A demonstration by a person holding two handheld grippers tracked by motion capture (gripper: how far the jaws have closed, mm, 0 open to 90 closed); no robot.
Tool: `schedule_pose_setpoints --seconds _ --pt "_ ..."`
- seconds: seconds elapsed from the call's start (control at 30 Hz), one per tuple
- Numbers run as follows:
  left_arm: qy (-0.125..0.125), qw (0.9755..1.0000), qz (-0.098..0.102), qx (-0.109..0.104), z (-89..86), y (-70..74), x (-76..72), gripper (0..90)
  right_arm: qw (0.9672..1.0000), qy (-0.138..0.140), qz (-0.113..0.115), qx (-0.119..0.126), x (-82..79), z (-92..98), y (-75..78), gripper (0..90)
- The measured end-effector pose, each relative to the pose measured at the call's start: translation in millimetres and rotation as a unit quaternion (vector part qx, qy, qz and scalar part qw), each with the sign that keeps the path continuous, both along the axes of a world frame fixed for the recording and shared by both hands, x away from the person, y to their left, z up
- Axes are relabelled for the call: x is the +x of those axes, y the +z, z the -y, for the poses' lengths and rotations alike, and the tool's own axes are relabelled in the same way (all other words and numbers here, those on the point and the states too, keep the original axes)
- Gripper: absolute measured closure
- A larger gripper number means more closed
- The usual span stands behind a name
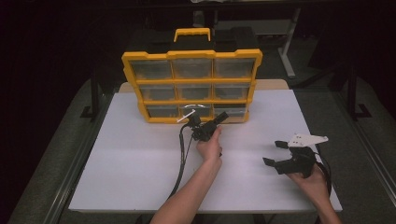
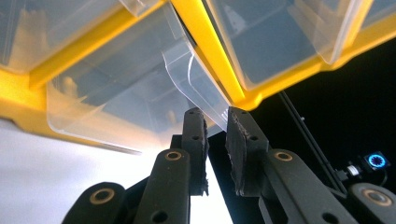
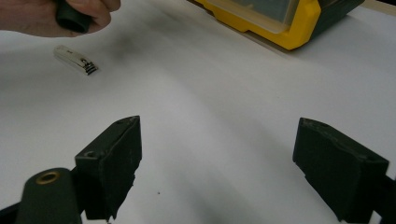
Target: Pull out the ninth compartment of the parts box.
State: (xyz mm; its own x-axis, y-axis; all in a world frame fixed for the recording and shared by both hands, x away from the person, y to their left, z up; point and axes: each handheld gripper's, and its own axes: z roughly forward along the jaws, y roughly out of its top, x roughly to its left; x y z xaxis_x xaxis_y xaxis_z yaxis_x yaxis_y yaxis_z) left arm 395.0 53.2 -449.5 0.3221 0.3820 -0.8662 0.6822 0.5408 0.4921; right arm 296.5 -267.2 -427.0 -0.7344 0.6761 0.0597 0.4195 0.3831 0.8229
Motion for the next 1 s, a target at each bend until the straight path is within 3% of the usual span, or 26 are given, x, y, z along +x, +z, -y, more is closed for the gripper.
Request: schedule_pose_setpoints --seconds 0.47,0.6,0.63,0.7,0.8,0.87,0.9,1.0 --pt "-0.019 0.9998 0.004 0.006 -2.7 1.8 -19.9 77.1 1.0000 0.003 0.001 -0.003 -0.4 -2.3 -0.3 14.7" --pt "-0.031 0.9990 0.022 0.025 -4.0 1.8 -18.9 76.2 1.0000 0.003 -0.001 -0.004 -0.5 -3.0 -0.3 14.7" --pt "-0.036 0.9984 0.023 0.037 -4.5 2.8 -19.3 69.7 1.0000 0.004 -0.001 -0.003 -0.4 -2.7 -0.3 14.7" --pt "-0.049 0.9962 0.030 0.065 -5.6 5.8 -21.8 68.6 1.0000 0.004 -0.001 -0.003 -0.5 -2.1 -0.4 14.6" --pt "-0.087 0.9879 0.045 0.121 -7.9 12.1 -24.6 60.0 1.0000 0.005 -0.001 0.000 -1.1 -1.5 0.1 14.6" --pt "-0.118 0.9789 0.067 0.153 -10.8 17.4 -24.5 58.1 1.0000 0.005 0.000 0.000 -1.0 -1.7 0.1 14.6" --pt "-0.135 0.9733 0.079 0.168 -12.5 20.5 -23.6 55.5 1.0000 0.006 0.001 -0.001 -1.2 -2.0 0.2 14.6" --pt "-0.189 0.9491 0.124 0.220 -14.9 33.7 -21.2 50.0 1.0000 0.008 0.001 -0.002 -1.9 -3.2 0.5 14.6"
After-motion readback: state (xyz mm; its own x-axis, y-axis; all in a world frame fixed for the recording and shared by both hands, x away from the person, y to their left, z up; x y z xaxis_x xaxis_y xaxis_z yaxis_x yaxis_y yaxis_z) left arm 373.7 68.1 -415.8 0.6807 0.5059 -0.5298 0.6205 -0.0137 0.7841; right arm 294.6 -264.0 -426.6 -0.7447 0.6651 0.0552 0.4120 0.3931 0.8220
